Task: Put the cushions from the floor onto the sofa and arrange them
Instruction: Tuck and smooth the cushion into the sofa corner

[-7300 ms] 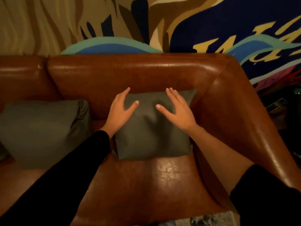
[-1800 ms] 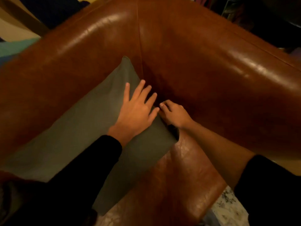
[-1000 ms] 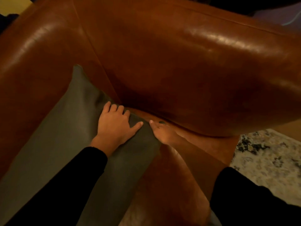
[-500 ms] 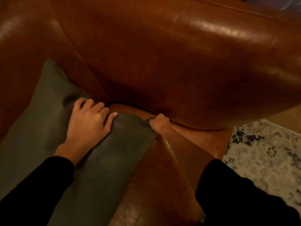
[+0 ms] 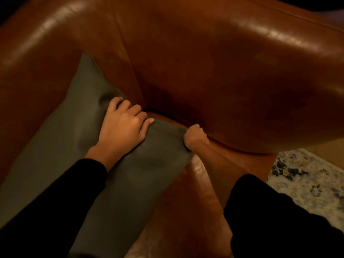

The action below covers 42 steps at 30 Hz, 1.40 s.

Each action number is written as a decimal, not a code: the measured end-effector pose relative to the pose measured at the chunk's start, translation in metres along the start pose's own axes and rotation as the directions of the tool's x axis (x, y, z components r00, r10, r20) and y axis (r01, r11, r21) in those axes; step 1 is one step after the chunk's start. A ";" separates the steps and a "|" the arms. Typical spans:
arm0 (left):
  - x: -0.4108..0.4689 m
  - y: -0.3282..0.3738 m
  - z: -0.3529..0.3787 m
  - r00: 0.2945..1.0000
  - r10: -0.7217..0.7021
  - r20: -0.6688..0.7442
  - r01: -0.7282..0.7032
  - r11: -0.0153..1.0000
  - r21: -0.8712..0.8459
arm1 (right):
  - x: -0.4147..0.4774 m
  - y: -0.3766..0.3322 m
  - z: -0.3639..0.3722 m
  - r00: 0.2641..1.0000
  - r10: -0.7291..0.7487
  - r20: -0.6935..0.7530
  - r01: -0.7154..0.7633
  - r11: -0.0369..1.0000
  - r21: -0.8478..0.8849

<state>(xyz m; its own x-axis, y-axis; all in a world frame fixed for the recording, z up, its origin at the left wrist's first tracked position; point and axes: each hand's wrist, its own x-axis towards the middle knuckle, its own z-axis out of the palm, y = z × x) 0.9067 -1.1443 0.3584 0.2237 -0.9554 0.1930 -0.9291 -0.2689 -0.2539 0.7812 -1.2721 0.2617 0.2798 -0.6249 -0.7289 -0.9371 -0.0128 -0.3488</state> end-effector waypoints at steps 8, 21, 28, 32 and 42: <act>-0.001 0.003 -0.001 1.000 0.014 -0.003 -0.014 0.999 -0.050 | -0.002 -0.001 -0.004 0.991 -0.105 -0.082 0.091 0.983 -0.161; 0.007 0.032 -0.009 0.988 0.091 0.123 -0.086 0.995 -0.048 | -0.001 0.027 -0.016 0.998 0.004 0.056 -0.022 0.948 0.317; 0.019 0.094 0.000 0.805 -0.016 0.593 0.041 0.999 -0.030 | 0.003 0.036 0.002 0.998 0.057 -0.036 -0.037 0.912 0.408; 0.028 0.087 0.002 0.809 -0.090 0.581 0.141 0.989 -0.042 | 0.009 0.042 0.000 0.987 0.117 0.113 -0.161 0.599 0.784; 0.071 0.120 0.044 0.606 -0.062 0.793 0.270 0.954 -0.132 | 0.014 0.064 0.014 0.923 -0.030 0.383 -0.309 0.534 0.787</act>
<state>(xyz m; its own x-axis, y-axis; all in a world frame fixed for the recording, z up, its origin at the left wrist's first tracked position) 0.8236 -1.2494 0.2999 0.4263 -0.6592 -0.6195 -0.8647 -0.4981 -0.0650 0.7283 -1.2707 0.2209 0.3662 -0.2776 -0.8881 -0.4231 0.8004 -0.4247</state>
